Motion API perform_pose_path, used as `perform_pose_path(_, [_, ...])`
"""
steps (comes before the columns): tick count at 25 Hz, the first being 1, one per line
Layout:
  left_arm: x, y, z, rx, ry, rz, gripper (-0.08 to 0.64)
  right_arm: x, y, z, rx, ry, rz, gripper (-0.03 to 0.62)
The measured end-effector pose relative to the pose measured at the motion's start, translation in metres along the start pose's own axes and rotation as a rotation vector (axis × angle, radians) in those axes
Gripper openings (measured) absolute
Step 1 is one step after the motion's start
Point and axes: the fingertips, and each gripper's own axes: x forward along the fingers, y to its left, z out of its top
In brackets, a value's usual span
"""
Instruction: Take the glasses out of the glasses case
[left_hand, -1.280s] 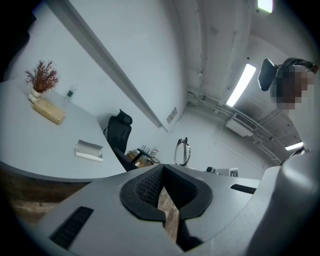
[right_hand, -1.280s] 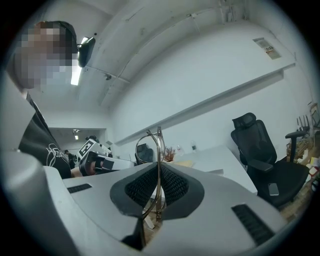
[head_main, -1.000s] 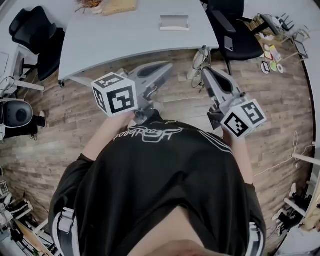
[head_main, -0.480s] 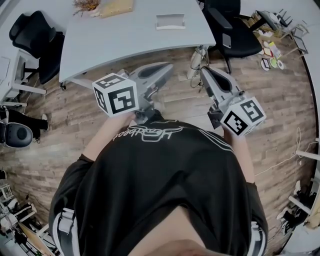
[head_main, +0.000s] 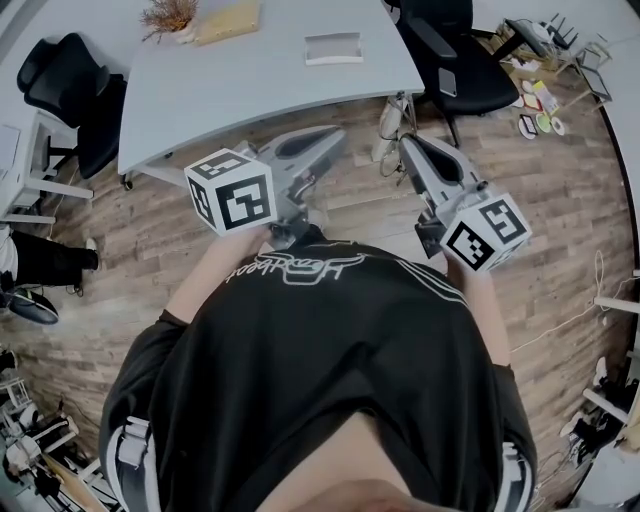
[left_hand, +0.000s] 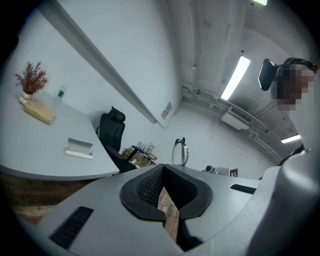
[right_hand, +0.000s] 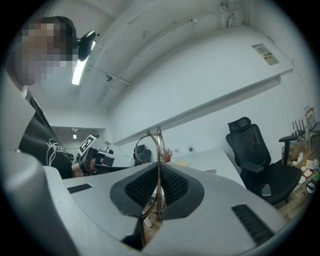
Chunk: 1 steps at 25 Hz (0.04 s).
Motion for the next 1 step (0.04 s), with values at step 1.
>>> perform_pose_path(1, [0.0015, -0.0039, -0.0011, 0.001, 0.000, 0.000, 0.008, -0.0041, -0.0001, 0.0008, 0.000, -0.001, 0.000, 0.020])
